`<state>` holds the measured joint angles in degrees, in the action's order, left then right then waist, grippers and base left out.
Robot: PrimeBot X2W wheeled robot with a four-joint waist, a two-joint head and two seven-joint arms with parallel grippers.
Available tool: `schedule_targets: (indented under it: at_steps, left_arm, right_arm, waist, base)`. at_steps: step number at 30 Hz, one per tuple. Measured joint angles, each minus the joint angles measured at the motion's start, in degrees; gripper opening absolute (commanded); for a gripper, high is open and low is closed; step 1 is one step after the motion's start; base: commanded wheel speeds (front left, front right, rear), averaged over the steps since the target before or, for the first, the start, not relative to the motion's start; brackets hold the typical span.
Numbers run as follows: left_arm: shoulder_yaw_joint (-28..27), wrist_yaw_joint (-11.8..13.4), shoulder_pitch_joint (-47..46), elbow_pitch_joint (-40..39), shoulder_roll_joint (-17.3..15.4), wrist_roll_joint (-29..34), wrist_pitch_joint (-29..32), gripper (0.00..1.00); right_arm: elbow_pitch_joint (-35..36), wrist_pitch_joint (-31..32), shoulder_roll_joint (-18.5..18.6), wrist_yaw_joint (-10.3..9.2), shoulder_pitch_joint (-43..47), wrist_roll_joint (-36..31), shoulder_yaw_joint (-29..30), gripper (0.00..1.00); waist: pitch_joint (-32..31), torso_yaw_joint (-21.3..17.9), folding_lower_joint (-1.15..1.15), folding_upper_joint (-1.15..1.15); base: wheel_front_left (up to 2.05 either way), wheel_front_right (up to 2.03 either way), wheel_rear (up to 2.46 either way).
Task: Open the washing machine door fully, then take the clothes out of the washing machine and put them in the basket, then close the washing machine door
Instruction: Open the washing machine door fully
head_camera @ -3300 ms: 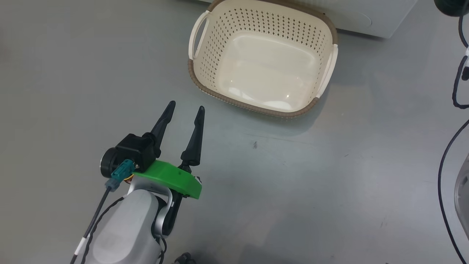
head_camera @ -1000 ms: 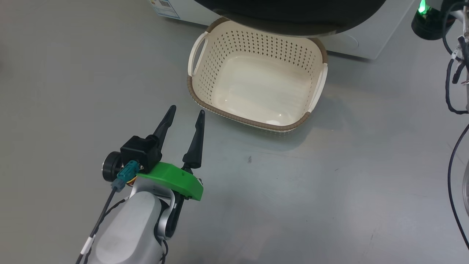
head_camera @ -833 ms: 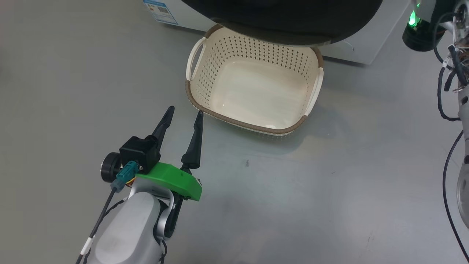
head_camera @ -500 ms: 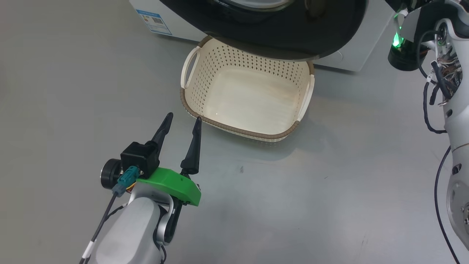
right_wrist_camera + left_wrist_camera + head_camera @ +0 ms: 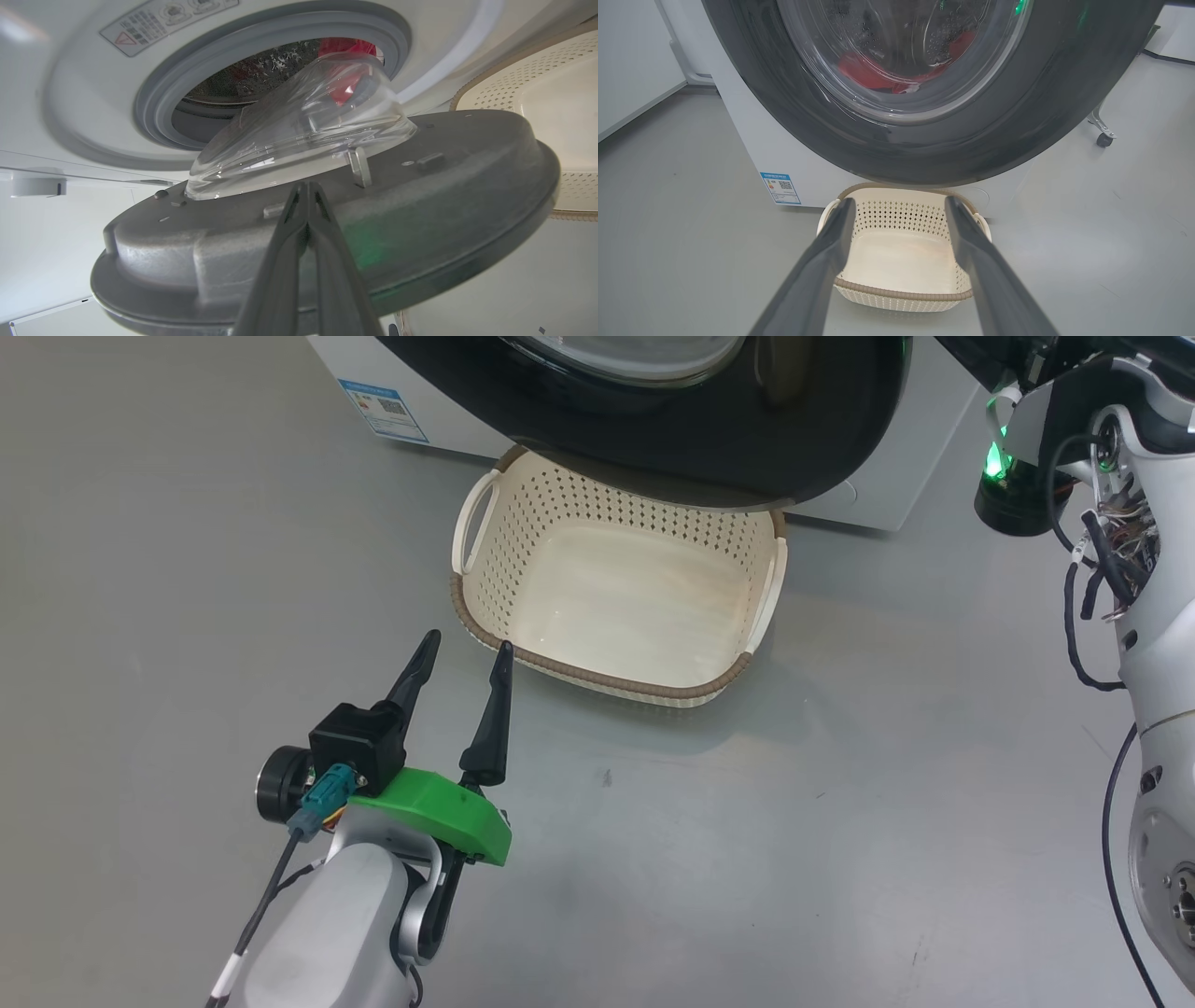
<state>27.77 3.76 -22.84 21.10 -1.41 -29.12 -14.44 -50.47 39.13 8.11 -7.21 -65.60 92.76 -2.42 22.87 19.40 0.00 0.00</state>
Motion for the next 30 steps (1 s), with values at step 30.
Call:
schedule_targets:
  at_steps: [30]
  left_arm:
    - [-2.0, 0.0, 2.0, 1.3, 0.0, 2.1, 0.0, 1.0]
  right_arm:
    - [5.1, -6.2, 1.5, 10.56, 7.3, -4.6, -1.1, 0.0]
  waist:
    - [-3.3, -2.3, 0.0, 0.0]
  base:
    - [0.0, 0.0, 0.0]
